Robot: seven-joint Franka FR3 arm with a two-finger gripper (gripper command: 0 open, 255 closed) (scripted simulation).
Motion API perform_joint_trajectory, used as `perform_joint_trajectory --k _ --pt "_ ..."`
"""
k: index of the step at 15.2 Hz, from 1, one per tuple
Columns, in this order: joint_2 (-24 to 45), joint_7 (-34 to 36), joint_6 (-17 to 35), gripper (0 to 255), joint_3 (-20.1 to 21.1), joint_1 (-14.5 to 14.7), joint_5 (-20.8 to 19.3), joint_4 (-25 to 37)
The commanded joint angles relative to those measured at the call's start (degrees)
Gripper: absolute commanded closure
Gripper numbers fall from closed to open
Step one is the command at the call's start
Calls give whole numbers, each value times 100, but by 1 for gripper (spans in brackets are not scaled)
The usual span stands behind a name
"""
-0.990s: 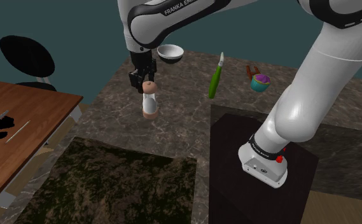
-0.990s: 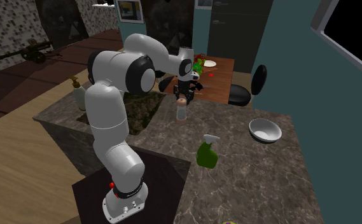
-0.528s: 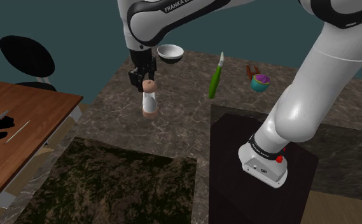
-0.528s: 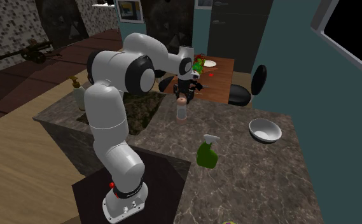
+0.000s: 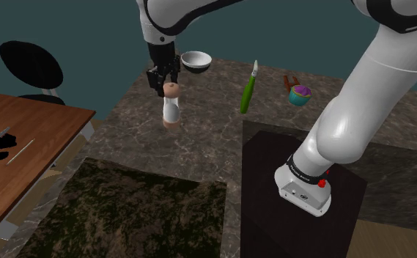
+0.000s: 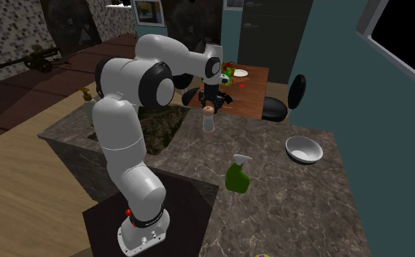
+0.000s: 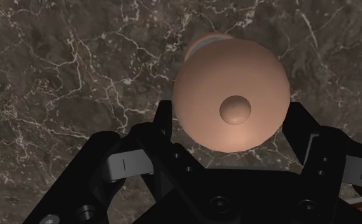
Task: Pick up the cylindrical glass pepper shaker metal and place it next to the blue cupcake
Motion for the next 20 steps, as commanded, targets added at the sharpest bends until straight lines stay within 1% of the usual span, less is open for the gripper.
perform_joint_trajectory --k 1,11,20 --pt "-41 4 -165 255 5 3 12 124" --pt "-168 -13 -912 255 2 -3 45 748" --pt "-173 -8 -1604 255 4 -1 46 1436"
